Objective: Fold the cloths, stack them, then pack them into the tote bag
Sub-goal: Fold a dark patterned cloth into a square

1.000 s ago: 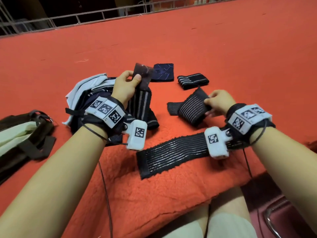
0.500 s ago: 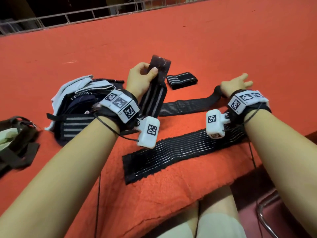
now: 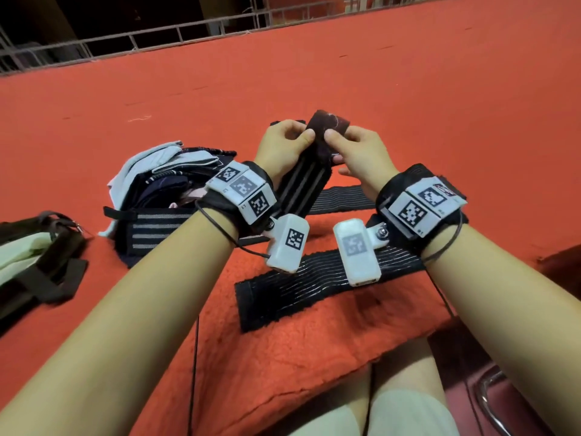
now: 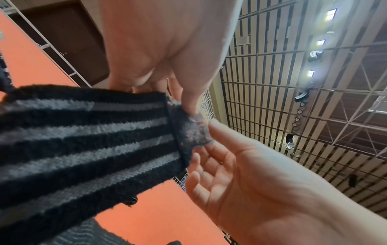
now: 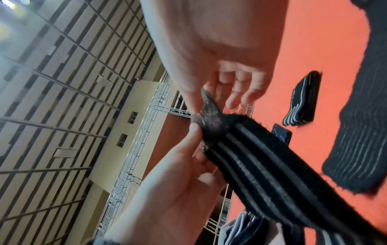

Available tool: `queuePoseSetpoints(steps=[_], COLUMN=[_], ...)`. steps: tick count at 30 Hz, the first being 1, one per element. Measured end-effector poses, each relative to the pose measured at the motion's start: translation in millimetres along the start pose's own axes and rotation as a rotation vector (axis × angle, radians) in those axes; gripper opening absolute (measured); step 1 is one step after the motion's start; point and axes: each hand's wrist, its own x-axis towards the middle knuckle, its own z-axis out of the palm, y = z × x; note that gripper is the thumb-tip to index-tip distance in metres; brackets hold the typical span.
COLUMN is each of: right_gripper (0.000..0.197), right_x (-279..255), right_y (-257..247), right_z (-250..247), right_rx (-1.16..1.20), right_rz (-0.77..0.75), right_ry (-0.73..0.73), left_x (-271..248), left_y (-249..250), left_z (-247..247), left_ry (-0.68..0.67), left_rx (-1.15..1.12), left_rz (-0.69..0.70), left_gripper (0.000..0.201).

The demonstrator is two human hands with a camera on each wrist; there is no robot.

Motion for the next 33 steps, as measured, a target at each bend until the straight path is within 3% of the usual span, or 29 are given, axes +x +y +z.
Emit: queuePoseSetpoints(steps=[2, 9, 13, 15, 19, 22, 24, 25, 28, 30, 33], right_gripper=[0.006, 0.010, 0.012, 0.014, 0.019, 0.015, 0.016, 0.018, 0.018, 0.017, 0.015], right_x=[-1, -8, -9, -10, -11, -9, -10, -10, -10, -9, -9], right_y=[1, 1, 8, 13, 22, 28, 32, 34, 39, 42, 43], right_z=[7, 21, 29, 34, 42, 47, 49, 49, 45, 41, 34], right_rx=[0.095, 0.228, 0.153, 0.144, 0.148, 0.213, 0.241, 0.247, 0.265, 0.303, 0.375], right_rz=[-0.014, -0.010, -0.042, -0.064, -0.034, 0.015, 0.052, 0.069, 0.104, 0.137, 0.181], right_ry=[0.054, 0.127, 0.133, 0.133, 0.159, 0.201, 0.220, 0.229, 0.277, 0.320, 0.396], left_x=[-1, -15, -34, -45, -70, -81, -90, -94, -103, -111, -123], left_y=[-1, -40, -76, -95, -116, -121, -124, -127, -139, -142, -142], left_z=[-4, -58, -123, -155, -189, -195, -197, -199, -207, -215, -230], left_ry=[0.030, 0.114, 0.317, 0.426, 0.510, 0.444, 0.366, 0.318, 0.175, 0.127, 0.073], left_rx=[-0.015, 0.104, 0.261, 0.327, 0.488, 0.449, 0.485, 0.534, 0.577, 0.570, 0.538], left_rz=[-0.025, -0.171, -0.311, -0.422, -0.708, -0.729, -0.746, -0.761, -0.728, -0.716, -0.772], left_gripper=[0.007, 0.019, 0.006, 0.024, 0.057, 0.084, 0.089, 0.082, 0.025, 0.035, 0.026])
